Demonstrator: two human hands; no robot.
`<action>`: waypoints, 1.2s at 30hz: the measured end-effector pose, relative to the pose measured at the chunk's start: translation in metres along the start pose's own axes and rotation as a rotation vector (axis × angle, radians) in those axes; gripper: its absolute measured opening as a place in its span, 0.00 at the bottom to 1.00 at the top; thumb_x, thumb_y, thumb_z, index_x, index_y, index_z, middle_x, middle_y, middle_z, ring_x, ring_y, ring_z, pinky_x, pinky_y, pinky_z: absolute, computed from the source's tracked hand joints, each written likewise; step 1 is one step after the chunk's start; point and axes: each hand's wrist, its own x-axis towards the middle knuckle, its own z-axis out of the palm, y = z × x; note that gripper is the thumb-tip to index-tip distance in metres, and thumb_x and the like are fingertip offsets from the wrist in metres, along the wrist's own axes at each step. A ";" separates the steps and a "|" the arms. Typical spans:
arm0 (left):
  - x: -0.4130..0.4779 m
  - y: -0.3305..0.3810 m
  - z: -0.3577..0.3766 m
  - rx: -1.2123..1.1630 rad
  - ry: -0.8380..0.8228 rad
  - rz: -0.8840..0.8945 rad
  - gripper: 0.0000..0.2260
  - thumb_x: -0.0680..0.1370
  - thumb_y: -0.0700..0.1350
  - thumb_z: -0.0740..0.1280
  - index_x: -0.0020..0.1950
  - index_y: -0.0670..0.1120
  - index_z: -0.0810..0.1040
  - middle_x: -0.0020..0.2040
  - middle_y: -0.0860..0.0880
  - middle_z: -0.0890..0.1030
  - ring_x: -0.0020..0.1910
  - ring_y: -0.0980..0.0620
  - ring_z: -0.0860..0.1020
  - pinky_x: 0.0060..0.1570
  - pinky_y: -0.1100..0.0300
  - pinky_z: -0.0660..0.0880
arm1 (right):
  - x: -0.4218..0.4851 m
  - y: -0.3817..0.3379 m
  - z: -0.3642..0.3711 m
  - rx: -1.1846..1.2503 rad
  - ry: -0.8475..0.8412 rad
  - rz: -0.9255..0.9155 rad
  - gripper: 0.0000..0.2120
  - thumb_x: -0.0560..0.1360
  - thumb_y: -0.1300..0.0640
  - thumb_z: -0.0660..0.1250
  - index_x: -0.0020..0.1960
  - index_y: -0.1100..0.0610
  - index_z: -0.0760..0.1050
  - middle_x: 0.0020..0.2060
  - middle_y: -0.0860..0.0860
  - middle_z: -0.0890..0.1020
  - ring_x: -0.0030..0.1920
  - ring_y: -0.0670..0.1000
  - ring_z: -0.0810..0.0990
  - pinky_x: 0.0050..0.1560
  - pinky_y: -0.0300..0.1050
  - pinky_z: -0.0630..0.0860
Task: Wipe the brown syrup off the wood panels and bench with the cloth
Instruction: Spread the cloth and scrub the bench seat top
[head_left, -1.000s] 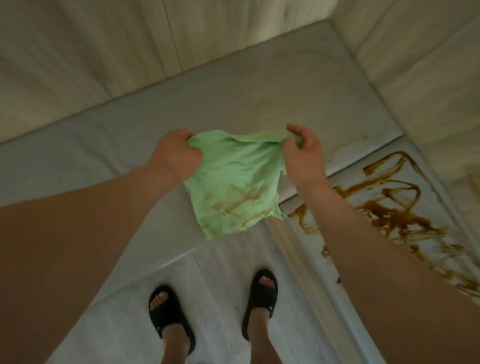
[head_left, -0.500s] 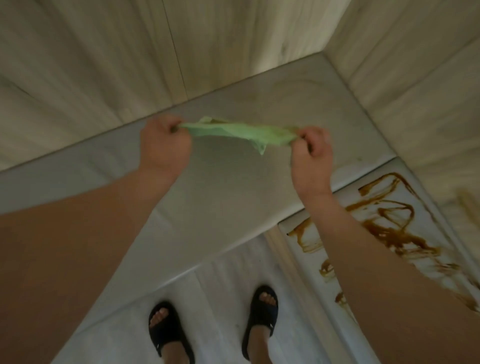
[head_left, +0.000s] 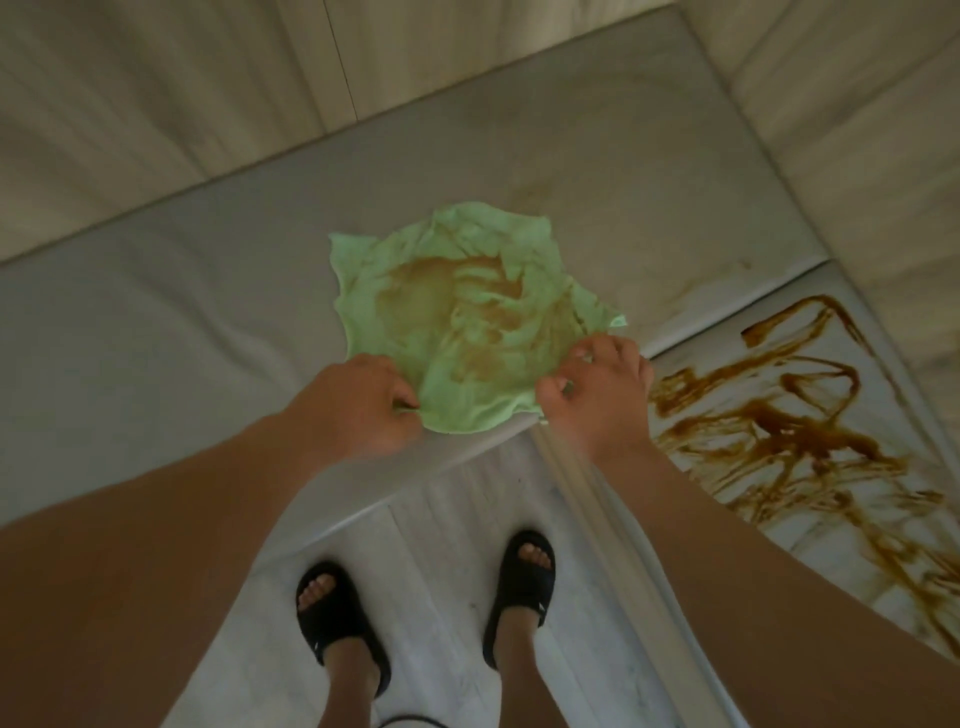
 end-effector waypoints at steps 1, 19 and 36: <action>0.000 0.004 -0.008 -0.012 -0.001 -0.046 0.25 0.67 0.64 0.57 0.53 0.56 0.87 0.54 0.51 0.80 0.59 0.48 0.78 0.61 0.51 0.76 | 0.008 -0.003 -0.003 0.025 -0.001 0.005 0.21 0.73 0.44 0.58 0.45 0.55 0.85 0.56 0.52 0.78 0.62 0.58 0.69 0.65 0.54 0.64; 0.099 -0.023 -0.050 -0.123 0.439 -0.263 0.11 0.80 0.49 0.66 0.58 0.45 0.79 0.54 0.42 0.83 0.56 0.39 0.79 0.59 0.47 0.72 | 0.156 -0.042 -0.004 0.010 0.122 -0.182 0.13 0.79 0.55 0.63 0.60 0.59 0.78 0.56 0.59 0.79 0.61 0.62 0.75 0.58 0.54 0.74; 0.017 -0.017 0.016 0.110 0.472 0.198 0.13 0.73 0.54 0.59 0.45 0.49 0.80 0.44 0.47 0.79 0.40 0.40 0.81 0.36 0.53 0.77 | -0.017 -0.032 0.048 -0.016 0.315 -0.136 0.17 0.74 0.52 0.67 0.57 0.62 0.78 0.55 0.61 0.76 0.53 0.61 0.74 0.51 0.57 0.77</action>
